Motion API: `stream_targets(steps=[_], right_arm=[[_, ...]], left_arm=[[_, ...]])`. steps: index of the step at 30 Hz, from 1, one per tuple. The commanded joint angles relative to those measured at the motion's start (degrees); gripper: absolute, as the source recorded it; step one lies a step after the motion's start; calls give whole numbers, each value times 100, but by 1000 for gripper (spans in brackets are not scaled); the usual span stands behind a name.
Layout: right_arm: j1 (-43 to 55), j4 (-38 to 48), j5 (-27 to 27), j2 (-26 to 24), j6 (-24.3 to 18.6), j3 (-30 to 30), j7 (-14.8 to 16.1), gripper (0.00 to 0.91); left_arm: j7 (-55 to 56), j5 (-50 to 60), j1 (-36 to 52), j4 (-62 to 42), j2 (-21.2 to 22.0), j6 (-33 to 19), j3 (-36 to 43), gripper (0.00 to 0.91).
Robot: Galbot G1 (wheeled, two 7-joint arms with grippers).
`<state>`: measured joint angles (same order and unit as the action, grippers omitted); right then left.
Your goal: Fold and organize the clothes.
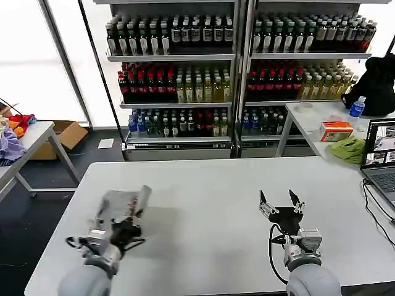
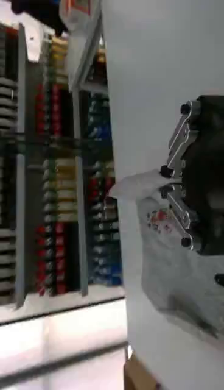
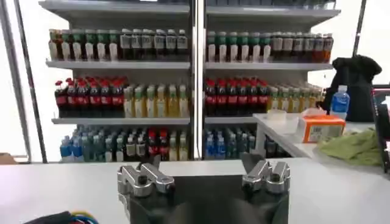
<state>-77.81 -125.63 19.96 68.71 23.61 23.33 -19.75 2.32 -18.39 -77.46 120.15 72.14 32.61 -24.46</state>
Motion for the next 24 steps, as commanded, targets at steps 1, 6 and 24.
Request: stream_targets(steps=[1,6,24], right_arm=[[-224,0,-330,201,24,15,1,907],[-117,-40,-369,212,138,-157,-19,907],[470,377,628,12,579,-684,-197,907]], left_arm=[[127,538,889,-1124,975,30,1643,0],[129,497,933,-1118,905,25,1463,30],[225,-529,956,-396,493,-571,767,907]])
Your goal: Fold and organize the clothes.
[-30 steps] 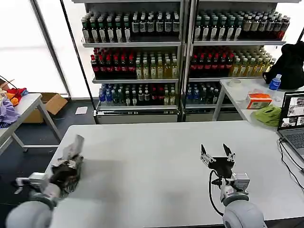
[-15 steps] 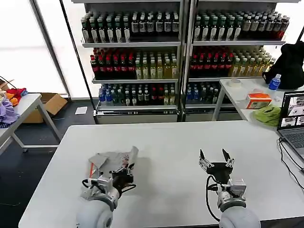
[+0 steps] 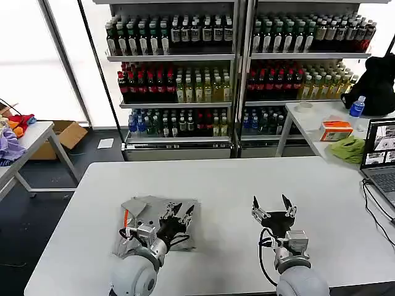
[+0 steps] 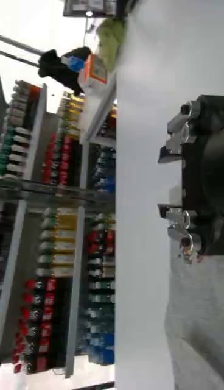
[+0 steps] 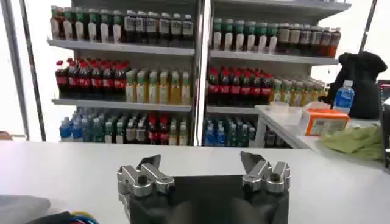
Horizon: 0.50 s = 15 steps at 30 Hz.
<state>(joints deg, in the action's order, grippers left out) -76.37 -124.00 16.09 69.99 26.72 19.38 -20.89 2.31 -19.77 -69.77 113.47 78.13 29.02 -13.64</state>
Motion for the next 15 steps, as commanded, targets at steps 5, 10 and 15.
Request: stream_targets(steps=[5,10,15], right_arm=[[1028,527,3272,-241,643,-827,-527,907],[2125,1244,4005,-92,664,-1723,-913,907],[2467,1514,4363,163,671,-2322,-1196,907]], left_arm=[[647,-19,165,314,-687,190,-1210,907],[775,-51,-211,716,-1034,399,-1829,907],[797,-43,-492,773,-977,398,-2105,907]])
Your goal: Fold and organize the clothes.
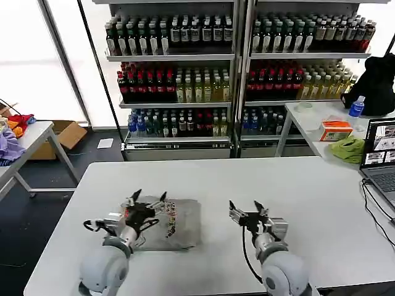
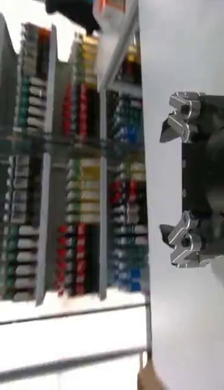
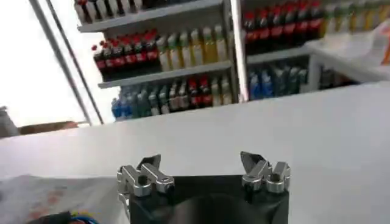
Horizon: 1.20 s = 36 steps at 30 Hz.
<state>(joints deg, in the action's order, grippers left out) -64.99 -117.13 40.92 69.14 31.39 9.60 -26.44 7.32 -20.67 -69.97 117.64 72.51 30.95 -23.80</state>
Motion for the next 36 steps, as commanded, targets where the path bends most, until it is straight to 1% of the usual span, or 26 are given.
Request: stream_targets(steps=[1,4,9,11,12,14,19,22,23,24,25,26,27,36], right_arm=[[1375,905,1867,283,203,-1420,-685,907],[1512,1106,1818,361,205,-1580,-760,907],[1590,1162,1782,412,206,-1716,-795,907],[1602,1188,1733,405,208,-1797,-862,907],[1605,1197,1732,407,209,-1816,-879,907],[1608,1264,1728,445,207,-1839,-1005,907],[1544,1372,1584,550,203,-1877,-1018,907],[1474,1374,1573,597,201,-1852,-1093,907],[1439,1368,1533,598,198,-1839,-1089,846],[1423,1365,1513,596,196,-1835,-1085,766],[1395,1363,1484,600,195,-1824,-1079,514],[1359,1369,1426,619,192,-1810,-1082,514],[1344,1376,1402,631,191,-1803,-1087,0],[1228,1428,1184,810,188,-1858,-1050,0]], left_arm=[[299,48,-488,348,-405,205,-1117,907],[348,40,-510,316,-371,195,-1204,907],[371,-86,-495,293,-341,188,-1309,907],[380,-147,-499,276,-309,190,-1320,907],[387,-155,-496,258,-294,190,-1319,907],[395,-167,-494,234,-246,190,-1311,907],[396,-162,-510,189,-158,193,-1263,907],[435,-166,-520,181,-147,204,-1239,907],[438,-166,-534,172,-147,204,-1224,907],[433,-166,-544,171,-147,204,-1219,907],[426,-168,-565,168,-146,205,-1212,907],[417,-177,-586,163,-145,206,-1203,907],[413,-179,-596,157,-144,206,-1198,907],[426,-234,-666,182,-120,207,-1215,907]])
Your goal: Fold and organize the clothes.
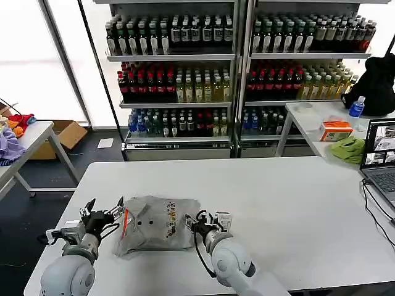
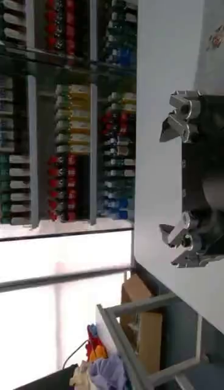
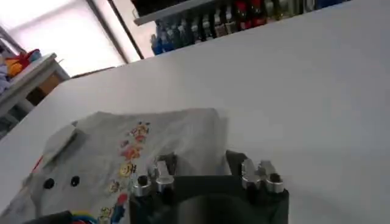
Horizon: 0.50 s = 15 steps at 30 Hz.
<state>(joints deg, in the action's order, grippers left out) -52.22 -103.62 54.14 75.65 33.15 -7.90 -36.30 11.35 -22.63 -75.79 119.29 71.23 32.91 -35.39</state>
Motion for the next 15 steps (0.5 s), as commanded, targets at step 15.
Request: stream_targets(steps=[15], right_arm=[[-139,-121,-316,-168,9,159,-10,0]], left_arm=[[38,-42,-140,68,103,10,-53,907]])
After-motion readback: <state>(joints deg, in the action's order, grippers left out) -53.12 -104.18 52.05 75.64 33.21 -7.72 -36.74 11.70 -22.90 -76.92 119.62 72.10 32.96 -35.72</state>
